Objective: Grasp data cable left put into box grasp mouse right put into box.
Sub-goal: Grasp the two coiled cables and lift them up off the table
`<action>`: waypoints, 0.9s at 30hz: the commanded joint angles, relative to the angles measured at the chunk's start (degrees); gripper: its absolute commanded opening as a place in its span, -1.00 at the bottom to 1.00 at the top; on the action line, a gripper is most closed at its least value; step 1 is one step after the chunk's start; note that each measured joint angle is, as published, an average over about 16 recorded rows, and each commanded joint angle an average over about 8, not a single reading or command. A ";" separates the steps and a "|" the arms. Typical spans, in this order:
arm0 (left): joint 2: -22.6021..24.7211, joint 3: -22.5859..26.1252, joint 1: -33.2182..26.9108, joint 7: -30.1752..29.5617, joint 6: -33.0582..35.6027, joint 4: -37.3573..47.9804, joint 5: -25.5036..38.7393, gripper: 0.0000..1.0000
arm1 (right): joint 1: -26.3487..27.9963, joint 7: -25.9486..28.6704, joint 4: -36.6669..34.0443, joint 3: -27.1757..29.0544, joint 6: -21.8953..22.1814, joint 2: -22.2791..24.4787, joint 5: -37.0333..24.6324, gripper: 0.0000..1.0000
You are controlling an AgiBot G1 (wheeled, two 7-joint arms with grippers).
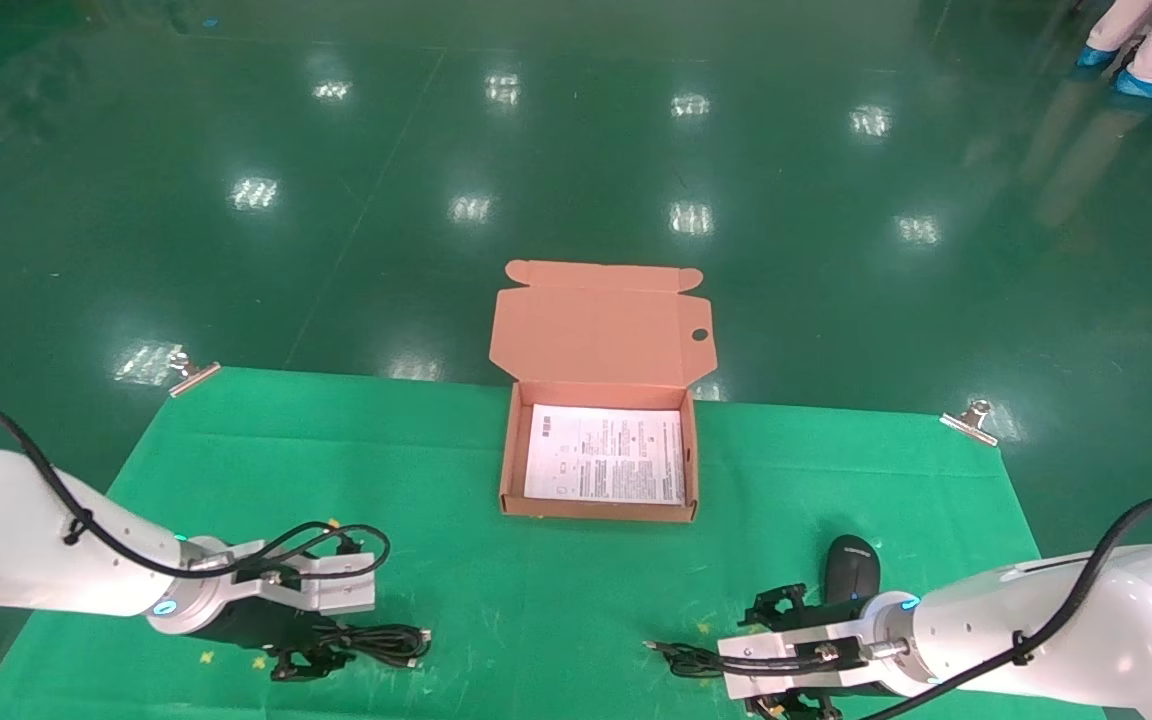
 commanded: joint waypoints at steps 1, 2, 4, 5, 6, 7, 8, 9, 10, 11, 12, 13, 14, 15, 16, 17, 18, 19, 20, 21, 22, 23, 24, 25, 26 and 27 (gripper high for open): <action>0.00 0.01 0.01 -0.01 0.02 -0.04 0.01 -1.00 | 0.01 0.01 0.02 0.00 -0.02 0.01 0.01 -1.00; 0.00 0.01 0.01 -0.01 0.03 -0.05 0.01 -1.00 | 0.01 0.01 0.03 0.00 -0.02 0.01 0.01 -1.00; 0.00 0.02 0.02 -0.02 0.04 -0.07 0.02 -1.00 | 0.01 0.02 0.04 0.00 -0.03 0.02 0.02 -1.00; 0.00 0.02 0.02 -0.02 0.05 -0.08 0.02 -1.00 | 0.01 0.02 0.04 0.00 -0.03 0.02 0.02 -1.00; 0.00 0.02 0.02 -0.02 0.05 -0.09 0.03 -1.00 | 0.02 0.02 0.04 0.00 -0.03 0.02 0.03 -1.00; 0.00 0.02 0.02 -0.02 0.05 -0.10 0.03 -1.00 | 0.02 0.02 0.04 0.00 -0.04 0.02 0.03 -1.00; 0.00 0.02 0.02 -0.03 0.06 -0.10 0.03 -1.00 | 0.02 0.03 0.05 0.00 -0.04 0.03 0.03 -1.00; 0.00 0.03 0.02 -0.03 0.06 -0.11 0.03 -1.00 | 0.03 0.03 0.05 0.00 -0.04 0.03 0.03 -1.00; 0.00 0.03 0.03 -0.03 0.06 -0.12 0.04 -1.00 | 0.03 0.03 0.05 0.00 -0.05 0.03 0.03 -1.00; 0.00 0.03 0.03 -0.04 0.06 -0.12 0.04 -1.00 | 0.03 0.03 0.05 0.00 -0.05 0.03 0.03 -1.00; 0.00 0.03 0.03 -0.04 0.06 -0.13 0.04 -1.00 | 0.04 0.03 0.06 0.00 -0.05 0.04 0.04 -1.00; 0.00 0.03 0.03 -0.04 0.06 -0.13 0.05 -1.00 | 0.04 0.03 0.06 0.00 -0.05 0.04 0.04 -1.00; 0.00 0.04 0.03 -0.04 0.07 -0.14 0.05 -1.00 | 0.04 0.03 0.06 0.00 -0.06 0.04 0.04 -1.00; 0.00 0.04 0.04 -0.04 0.07 -0.14 0.05 -1.00 | 0.05 0.03 0.06 0.00 -0.06 0.04 0.04 -1.00; 0.00 0.04 0.04 -0.05 0.07 -0.15 0.05 -1.00 | 0.05 0.03 0.07 0.00 -0.06 0.05 0.04 -1.00; 0.00 0.04 0.04 -0.05 0.07 -0.15 0.06 -1.00 | 0.05 0.03 0.07 0.00 -0.06 0.05 0.04 -1.00; 0.00 0.04 0.04 -0.05 0.07 -0.15 0.06 -1.00 | 0.05 0.03 0.07 0.00 -0.06 0.05 0.04 -1.00; 0.00 0.04 0.04 -0.05 0.08 -0.16 0.06 -1.00 | 0.05 0.04 0.08 0.00 -0.07 0.06 0.04 -1.00; 0.00 0.04 0.04 -0.06 0.08 -0.16 0.07 -1.00 | 0.06 0.04 0.08 0.00 -0.07 0.06 0.04 -1.00; -0.01 0.04 0.04 -0.04 0.08 -0.16 0.07 -1.00 | 0.06 0.03 0.08 0.00 -0.07 0.06 0.03 -1.00; -0.01 0.04 0.04 -0.05 0.08 -0.16 0.07 -1.00 | 0.06 0.03 0.09 0.00 -0.08 0.06 0.03 -1.00; -0.02 0.04 0.04 -0.05 0.09 -0.17 0.07 -1.00 | 0.06 0.03 0.09 0.00 -0.08 0.06 0.03 -1.00; -0.05 0.02 0.01 -0.05 0.11 -0.19 0.04 -1.00 | 0.06 0.03 0.09 0.00 -0.08 0.07 0.03 -1.00; -0.11 -0.02 -0.03 -0.03 0.14 -0.23 0.00 -1.00 | 0.06 0.03 0.10 0.00 -0.09 0.07 0.03 -1.00; -0.19 -0.05 -0.07 -0.01 0.20 -0.30 -0.05 -1.00 | 0.06 0.03 0.10 0.00 -0.09 0.07 0.03 -1.00; -0.36 -0.09 -0.15 0.05 0.30 -0.45 -0.10 -1.00 | 0.08 0.05 0.09 0.02 -0.09 0.11 0.03 -1.00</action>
